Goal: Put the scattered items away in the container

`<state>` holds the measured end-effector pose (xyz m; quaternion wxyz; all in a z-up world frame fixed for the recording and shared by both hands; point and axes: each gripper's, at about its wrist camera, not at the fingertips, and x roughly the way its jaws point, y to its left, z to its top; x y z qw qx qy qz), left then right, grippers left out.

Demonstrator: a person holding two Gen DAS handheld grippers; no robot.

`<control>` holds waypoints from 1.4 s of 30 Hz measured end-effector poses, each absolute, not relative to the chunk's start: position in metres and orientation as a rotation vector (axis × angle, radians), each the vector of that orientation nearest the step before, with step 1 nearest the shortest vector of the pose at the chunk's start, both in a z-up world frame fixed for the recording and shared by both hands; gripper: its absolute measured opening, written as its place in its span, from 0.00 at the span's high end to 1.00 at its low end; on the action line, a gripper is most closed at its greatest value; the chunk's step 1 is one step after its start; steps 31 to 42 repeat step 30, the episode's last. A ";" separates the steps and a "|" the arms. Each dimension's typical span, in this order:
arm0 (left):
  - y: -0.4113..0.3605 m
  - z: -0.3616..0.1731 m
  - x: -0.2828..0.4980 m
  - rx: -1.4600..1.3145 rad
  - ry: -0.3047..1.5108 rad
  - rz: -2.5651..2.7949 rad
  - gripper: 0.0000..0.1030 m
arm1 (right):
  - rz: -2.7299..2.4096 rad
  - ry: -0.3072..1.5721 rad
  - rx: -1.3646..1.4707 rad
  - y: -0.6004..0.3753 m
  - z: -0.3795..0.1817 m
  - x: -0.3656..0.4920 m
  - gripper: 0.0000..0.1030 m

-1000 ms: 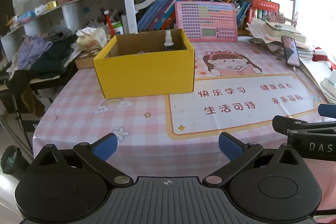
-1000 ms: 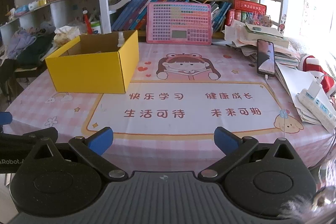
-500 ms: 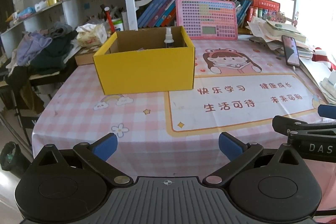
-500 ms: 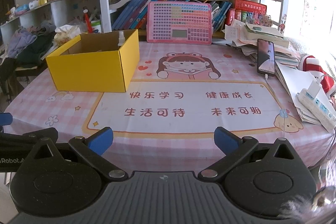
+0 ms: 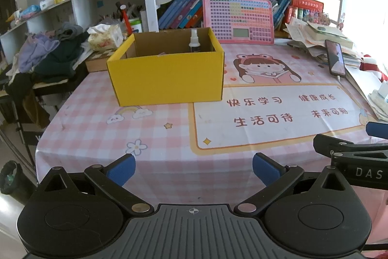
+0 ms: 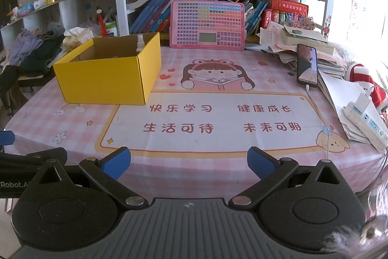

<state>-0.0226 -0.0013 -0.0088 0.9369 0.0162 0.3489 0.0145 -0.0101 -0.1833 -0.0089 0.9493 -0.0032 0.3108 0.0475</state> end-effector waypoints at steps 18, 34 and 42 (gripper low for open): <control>-0.002 -0.010 -0.022 0.027 0.728 0.019 0.00 | 0.093 0.631 -0.006 -0.186 -0.011 -0.011 0.00; 0.004 -0.012 -0.017 0.016 0.731 0.012 0.00 | 0.094 0.641 -0.010 -0.184 -0.011 -0.008 0.00; 0.004 -0.012 -0.017 0.016 0.731 0.012 0.00 | 0.094 0.641 -0.010 -0.184 -0.011 -0.008 0.00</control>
